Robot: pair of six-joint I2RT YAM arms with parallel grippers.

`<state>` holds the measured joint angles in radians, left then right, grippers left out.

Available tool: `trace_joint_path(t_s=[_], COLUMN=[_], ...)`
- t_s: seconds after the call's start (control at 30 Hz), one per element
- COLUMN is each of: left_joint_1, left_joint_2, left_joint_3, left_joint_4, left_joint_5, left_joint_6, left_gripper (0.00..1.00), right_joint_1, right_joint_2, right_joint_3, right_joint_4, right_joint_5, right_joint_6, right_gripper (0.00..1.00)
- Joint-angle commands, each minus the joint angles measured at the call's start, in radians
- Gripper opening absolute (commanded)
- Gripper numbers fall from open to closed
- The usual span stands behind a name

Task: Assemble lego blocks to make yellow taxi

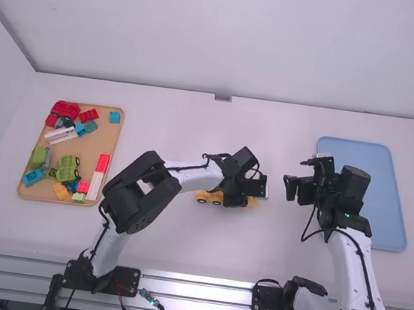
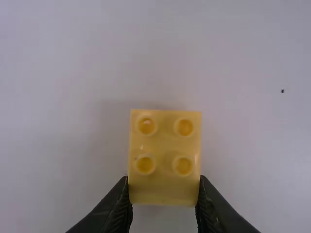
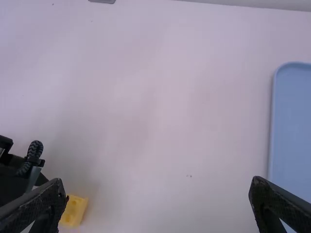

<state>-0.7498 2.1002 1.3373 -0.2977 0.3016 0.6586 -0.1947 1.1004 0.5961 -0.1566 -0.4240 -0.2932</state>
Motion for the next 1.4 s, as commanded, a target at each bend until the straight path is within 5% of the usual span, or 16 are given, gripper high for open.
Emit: trace_joint_path(t_s=[0.0,0.1,0.17,0.6,0.9,1.17,1.37], left_joint_1=[0.004,0.004,0.004,0.106,0.387,0.601,0.65], left_joint_2=[0.002,0.002,0.002,-0.219,-0.433,-0.54,-0.554], left_joint_3=[0.01,0.01,0.011,0.012,-0.185,-0.406,-0.495], left_joint_4=[-0.004,-0.003,-0.002,-0.077,-0.043,0.143,0.283], left_joint_5=[-0.033,-0.03,-0.03,0.13,0.555,0.758,0.779], left_joint_6=[0.011,0.011,0.011,0.128,0.319,0.289,0.216], left_gripper=[0.41,0.56,0.99,0.99,0.99,0.99,0.99], right_joint_1=[0.004,0.025,0.047,0.122,0.191,0.359,0.487], right_joint_2=[-0.011,-0.011,-0.011,-0.01,0.054,0.408,0.621], right_joint_3=[-0.008,-0.008,-0.008,-0.008,0.047,0.348,0.454], right_joint_4=[-0.002,0.003,0.002,-0.001,-0.041,-0.369,-0.483], right_joint_5=[-0.001,0.001,0.01,0.05,0.088,0.172,0.307], right_joint_6=[-0.002,-0.003,-0.028,-0.183,-0.249,-0.468,-0.568], right_gripper=[0.99,0.99,0.99,0.99,0.99,0.99,0.99])
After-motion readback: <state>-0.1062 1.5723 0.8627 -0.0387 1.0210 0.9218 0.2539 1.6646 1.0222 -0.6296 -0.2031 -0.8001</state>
